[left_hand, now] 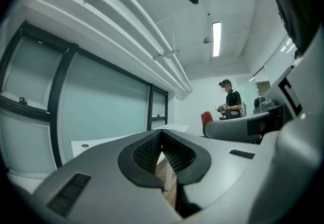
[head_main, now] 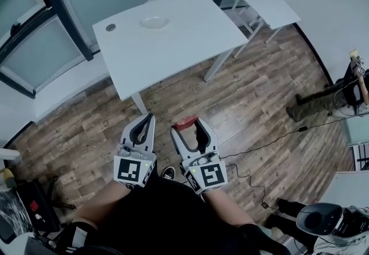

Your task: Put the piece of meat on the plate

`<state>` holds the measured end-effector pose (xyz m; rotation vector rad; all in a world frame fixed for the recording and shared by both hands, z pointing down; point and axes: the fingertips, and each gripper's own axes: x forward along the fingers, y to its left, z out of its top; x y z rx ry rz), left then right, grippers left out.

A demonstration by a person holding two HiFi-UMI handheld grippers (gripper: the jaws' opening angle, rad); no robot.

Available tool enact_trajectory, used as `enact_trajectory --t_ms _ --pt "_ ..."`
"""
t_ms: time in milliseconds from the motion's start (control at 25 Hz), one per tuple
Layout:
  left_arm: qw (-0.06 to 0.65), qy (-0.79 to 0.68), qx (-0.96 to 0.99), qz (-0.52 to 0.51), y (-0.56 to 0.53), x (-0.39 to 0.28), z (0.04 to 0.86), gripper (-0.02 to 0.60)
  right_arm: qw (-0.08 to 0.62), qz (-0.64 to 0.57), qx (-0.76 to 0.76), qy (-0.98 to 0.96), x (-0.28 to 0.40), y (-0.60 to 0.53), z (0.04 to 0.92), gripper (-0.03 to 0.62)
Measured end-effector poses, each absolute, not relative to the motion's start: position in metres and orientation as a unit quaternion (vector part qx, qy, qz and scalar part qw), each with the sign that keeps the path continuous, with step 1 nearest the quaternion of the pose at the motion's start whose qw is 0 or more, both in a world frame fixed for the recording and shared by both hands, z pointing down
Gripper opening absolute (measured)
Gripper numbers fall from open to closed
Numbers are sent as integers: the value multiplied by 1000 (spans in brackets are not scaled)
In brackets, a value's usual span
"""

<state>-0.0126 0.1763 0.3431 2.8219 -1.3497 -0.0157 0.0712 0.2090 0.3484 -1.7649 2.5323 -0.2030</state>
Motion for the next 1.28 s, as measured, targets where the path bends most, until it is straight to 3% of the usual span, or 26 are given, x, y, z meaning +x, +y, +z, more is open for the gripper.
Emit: enact_trajectory --t_ms 640,1280 --pt "17 -435 900 9 32 -57 347 3 11 -65 -577 814 40 65 344 290" --pt "3 -415 910 -8 -27 -74 324 3 6 -40 -599 800 25 8 325 290"
